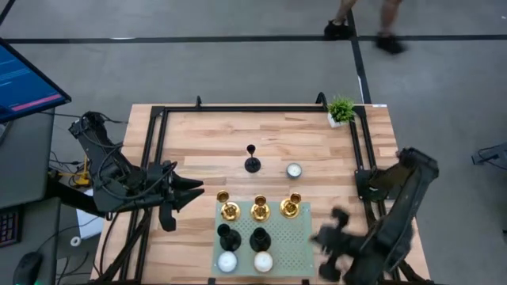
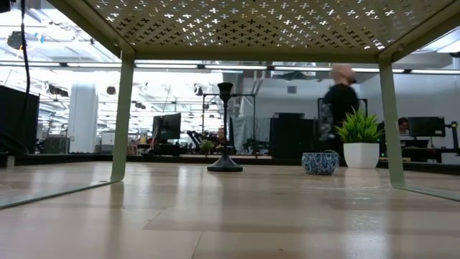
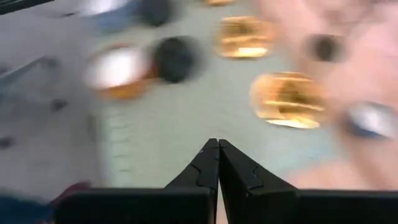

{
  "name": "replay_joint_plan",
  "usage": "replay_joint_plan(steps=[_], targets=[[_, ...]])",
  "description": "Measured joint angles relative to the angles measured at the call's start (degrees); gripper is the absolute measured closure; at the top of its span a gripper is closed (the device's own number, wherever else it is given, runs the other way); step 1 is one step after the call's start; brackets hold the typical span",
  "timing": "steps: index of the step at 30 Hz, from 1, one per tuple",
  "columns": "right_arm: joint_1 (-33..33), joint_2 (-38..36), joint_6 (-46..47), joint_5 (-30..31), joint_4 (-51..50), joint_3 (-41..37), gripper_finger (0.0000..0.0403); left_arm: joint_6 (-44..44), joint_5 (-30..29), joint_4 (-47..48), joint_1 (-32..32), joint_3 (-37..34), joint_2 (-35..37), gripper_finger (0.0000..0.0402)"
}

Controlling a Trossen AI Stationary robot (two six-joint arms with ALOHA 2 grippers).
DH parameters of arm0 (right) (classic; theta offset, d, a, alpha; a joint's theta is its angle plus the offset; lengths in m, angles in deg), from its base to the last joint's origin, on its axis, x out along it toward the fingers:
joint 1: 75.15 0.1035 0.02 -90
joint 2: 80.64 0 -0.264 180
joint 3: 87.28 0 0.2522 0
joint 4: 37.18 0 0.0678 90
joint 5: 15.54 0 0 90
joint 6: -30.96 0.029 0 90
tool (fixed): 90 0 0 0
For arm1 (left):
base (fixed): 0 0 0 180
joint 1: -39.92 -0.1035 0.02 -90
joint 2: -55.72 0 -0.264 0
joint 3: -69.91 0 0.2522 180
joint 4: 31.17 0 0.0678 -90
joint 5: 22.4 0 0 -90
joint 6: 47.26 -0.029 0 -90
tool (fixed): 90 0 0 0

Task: Pick & Place candle stick holders
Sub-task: Put the black candle holder on the shelf aligned with the other black candle holder

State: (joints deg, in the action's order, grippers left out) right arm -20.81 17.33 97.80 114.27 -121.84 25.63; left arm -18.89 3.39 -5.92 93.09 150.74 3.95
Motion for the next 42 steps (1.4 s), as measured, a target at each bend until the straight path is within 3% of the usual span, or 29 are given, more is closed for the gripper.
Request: replay_joint_plan(steps=[4,8,11,16,21,24,27,32,38,42], targets=[[-1.73,-5.92,16.04,2.9,-19.32,-0.06,0.0398,-4.14,-0.26,-0.04,0.01,0.02,0.0,0.0291],[-6.14,-14.69,12.88,3.42,-15.91,-5.04,0.0361,-7.21,-2.29,-0.44,0.01,0.02,0.1,0.029],[-10.72,-19.73,15.18,1.55,-19.49,-8.38,0.031,-8.58,-3.45,-0.54,0.01,0.02,0.38,0.0282],[-19.35,-27.13,16.22,0.2,-17.28,-16.29,0.0198,-9.09,-3.82,-1.45,0.0,0.01,1.17,0.0255],[-28.99,-30.3,13.66,-2.31,-16.59,-24.63,0.0107,-9.09,-4.93,-1.75,0.0,0.0,1.22,0.0223],[-34.45,-32.21,7.45,-2.47,-14.38,-29.58,0.008,-9.09,-6.97,-2.54,0.0,0.01,1.25,0.0207],[-38.71,-33.6,-4.14,-3.46,-4.56,-34.94,0.0065,-9.09,-9.63,-3.03,-0.02,0.0,1.31,0.0197],[-45.98,-36.81,-21.05,-11.7,14.61,-43.36,0.0058,-9.11,-13.28,-3.06,-0.01,0.02,2.02,0.019],[-54.49,-39.3,-33.12,-17.77,25.64,-49.82,0.0064,-9.11,-16.08,-3.04,0.0,0.01,2.37,0.0189],[-60.49,-41.82,-47.87,-24.97,36.57,-50.98,0.007,-9.59,-17.93,-3.04,-0.02,0.02,2.38,0.0189]])
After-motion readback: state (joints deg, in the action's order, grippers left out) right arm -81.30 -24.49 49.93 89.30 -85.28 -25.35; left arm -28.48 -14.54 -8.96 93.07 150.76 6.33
